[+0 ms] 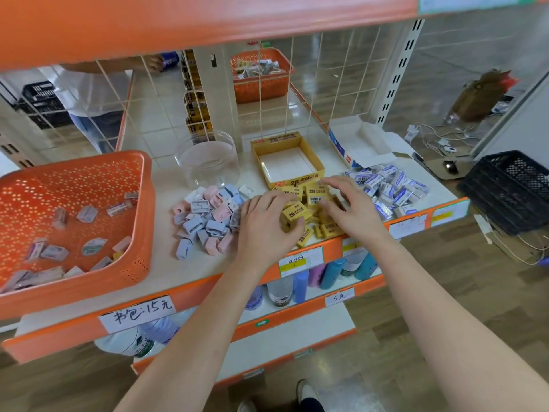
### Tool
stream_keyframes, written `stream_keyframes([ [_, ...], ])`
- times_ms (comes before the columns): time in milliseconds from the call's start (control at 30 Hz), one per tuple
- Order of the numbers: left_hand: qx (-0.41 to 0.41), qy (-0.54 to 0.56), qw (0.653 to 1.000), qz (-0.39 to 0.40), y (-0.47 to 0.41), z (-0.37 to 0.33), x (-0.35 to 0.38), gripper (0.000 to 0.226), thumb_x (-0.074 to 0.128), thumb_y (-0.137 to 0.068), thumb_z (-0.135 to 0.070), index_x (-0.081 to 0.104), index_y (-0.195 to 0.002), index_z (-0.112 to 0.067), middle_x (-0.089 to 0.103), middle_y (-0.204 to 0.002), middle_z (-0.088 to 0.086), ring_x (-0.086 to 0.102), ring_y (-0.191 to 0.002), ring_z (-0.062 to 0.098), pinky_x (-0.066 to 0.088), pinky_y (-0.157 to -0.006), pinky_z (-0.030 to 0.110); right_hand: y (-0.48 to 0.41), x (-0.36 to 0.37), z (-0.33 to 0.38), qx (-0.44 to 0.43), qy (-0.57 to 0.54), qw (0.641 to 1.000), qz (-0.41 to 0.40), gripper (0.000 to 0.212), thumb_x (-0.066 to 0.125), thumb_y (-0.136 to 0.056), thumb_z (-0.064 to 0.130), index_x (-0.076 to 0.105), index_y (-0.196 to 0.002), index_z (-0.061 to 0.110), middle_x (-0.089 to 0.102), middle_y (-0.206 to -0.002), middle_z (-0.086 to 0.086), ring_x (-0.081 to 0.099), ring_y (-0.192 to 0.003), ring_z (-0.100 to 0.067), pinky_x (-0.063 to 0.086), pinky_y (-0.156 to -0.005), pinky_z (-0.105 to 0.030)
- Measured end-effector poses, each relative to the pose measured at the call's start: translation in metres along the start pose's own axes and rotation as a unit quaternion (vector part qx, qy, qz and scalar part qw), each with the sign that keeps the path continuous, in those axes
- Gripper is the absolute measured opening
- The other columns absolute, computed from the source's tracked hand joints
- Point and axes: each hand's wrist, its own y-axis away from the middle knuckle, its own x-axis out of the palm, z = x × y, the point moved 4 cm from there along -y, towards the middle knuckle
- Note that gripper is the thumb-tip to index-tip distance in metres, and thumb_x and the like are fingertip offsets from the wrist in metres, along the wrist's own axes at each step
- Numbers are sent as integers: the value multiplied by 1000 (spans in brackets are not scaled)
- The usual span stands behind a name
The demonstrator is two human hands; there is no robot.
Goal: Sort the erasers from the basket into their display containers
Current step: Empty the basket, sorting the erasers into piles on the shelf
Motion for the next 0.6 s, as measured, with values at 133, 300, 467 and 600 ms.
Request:
stream_keyframes([
  [133,-2,68,997,-36,-4,1,-21,37,50,-81,-40,66,-110,-21,60,-112,-4,56,-107,17,43,-96,40,-12,-5,34,-78,-22,996,-39,34,59,-87,6,61,-120,17,53,-120,8,44,-109,7,27,-93,1],
  [300,-19,82,987,-140,-12,9,-96,32,51,-81,-25,64,-109,-15,58,-110,-7,50,-105,12,36,-91,22,-44,24,97,-177,-15,984,10,35,55,-84,19,63,-117,11,57,-120,-2,44,-112,-1,24,-95,1],
  [467,-116,12,969,-218,6,60,-178,28,58,-84,-7,64,-110,-14,53,-111,-6,51,-106,15,30,-87,19,-57,84,160,-250,-25,965,72,33,56,-81,16,66,-110,4,60,-116,-12,52,-109,-15,26,-93,-1],
  [600,-217,-47,951,-214,41,115,-224,32,56,-86,-11,62,-118,-16,57,-120,4,50,-113,21,31,-89,20,-53,128,207,-277,-48,954,107,31,63,-82,3,66,-113,3,60,-118,-16,55,-108,-20,23,-90,4],
])
